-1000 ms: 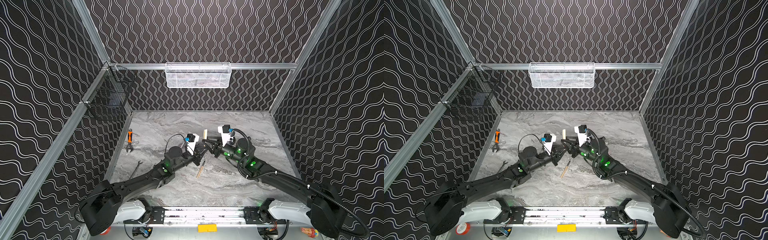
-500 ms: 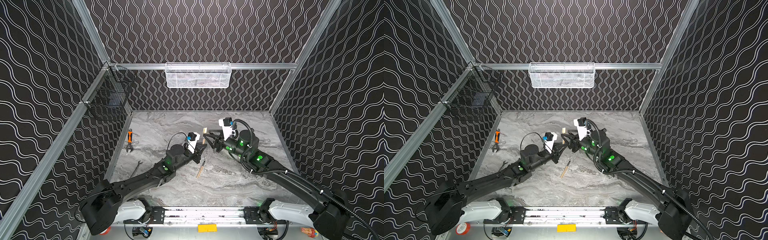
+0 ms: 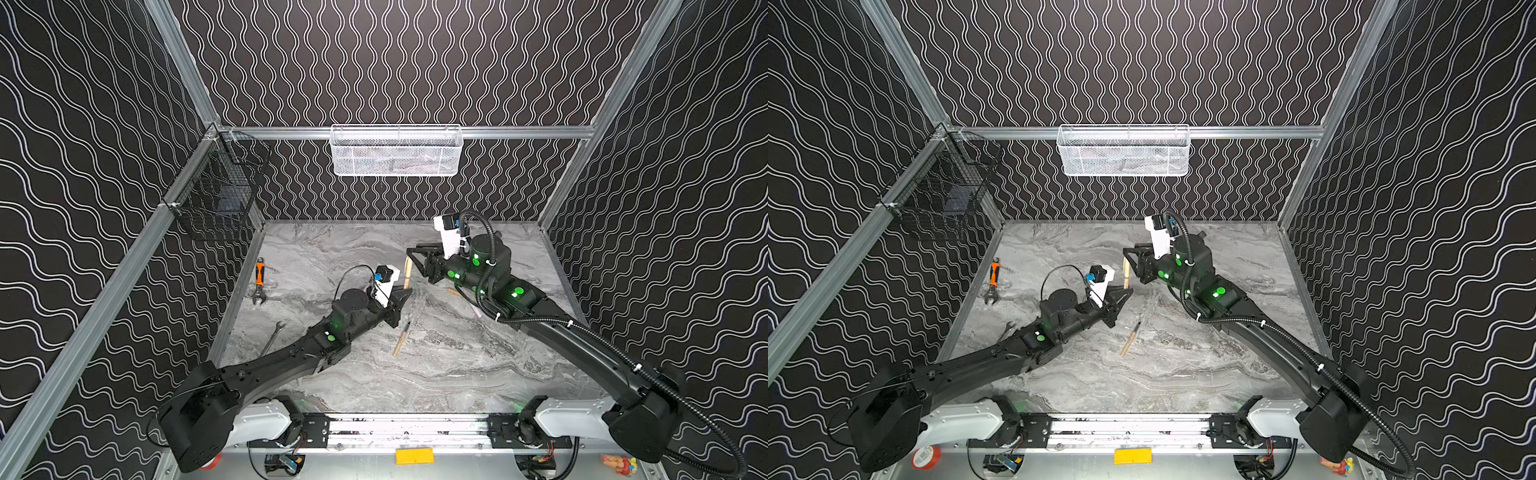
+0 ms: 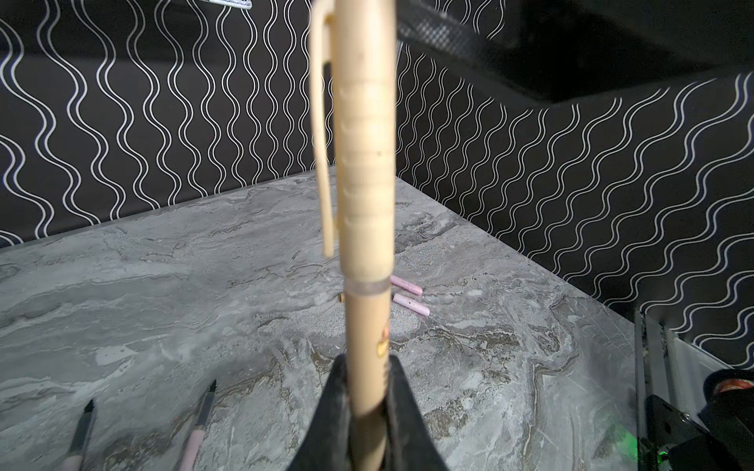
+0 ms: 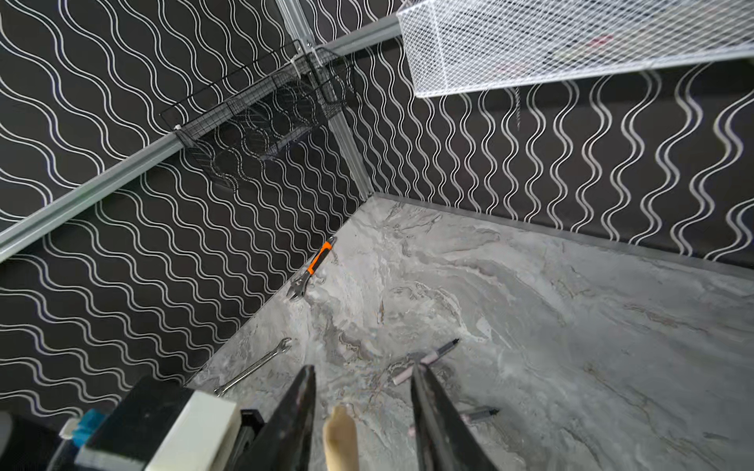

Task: Insert pens into pen caps
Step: Put on the pen cap to the pen.

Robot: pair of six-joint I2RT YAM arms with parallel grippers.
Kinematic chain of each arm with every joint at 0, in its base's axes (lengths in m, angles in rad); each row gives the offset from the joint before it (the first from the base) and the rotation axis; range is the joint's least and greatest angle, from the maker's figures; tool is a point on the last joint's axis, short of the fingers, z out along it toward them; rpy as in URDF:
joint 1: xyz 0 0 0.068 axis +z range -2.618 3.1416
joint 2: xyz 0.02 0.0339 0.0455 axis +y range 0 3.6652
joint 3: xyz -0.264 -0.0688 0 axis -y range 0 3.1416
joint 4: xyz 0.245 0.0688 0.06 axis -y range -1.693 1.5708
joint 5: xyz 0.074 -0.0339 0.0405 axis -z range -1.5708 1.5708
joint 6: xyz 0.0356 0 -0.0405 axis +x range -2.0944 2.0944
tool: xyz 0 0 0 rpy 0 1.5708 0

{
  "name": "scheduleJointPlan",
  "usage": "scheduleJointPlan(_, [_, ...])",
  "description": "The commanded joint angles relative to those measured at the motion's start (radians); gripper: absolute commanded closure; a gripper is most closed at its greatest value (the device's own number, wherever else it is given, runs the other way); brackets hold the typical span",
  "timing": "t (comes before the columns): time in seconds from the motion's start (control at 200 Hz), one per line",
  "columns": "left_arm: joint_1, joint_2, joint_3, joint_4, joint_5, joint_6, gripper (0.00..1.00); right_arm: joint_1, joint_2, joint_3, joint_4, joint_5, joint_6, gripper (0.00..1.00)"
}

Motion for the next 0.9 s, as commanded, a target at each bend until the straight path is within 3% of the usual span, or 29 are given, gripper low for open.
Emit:
scheduleJointPlan(0.0, [0.002,0.001,0.006,0.019,0.011,0.004,0.96,-0.002,0.013,0.015,-0.025,-0.062,0.003,0.57])
scheduleJointPlan(0.656, [0.002,0.01,-0.023,0.032,0.045,-0.025,0.96,-0.002,0.014,0.003,-0.045,-0.111,-0.032,0.54])
scheduleJointPlan(0.896, [0.002,0.008,-0.017,0.024,0.053,-0.028,0.96,-0.002,0.027,-0.003,-0.047,-0.122,-0.03,0.6])
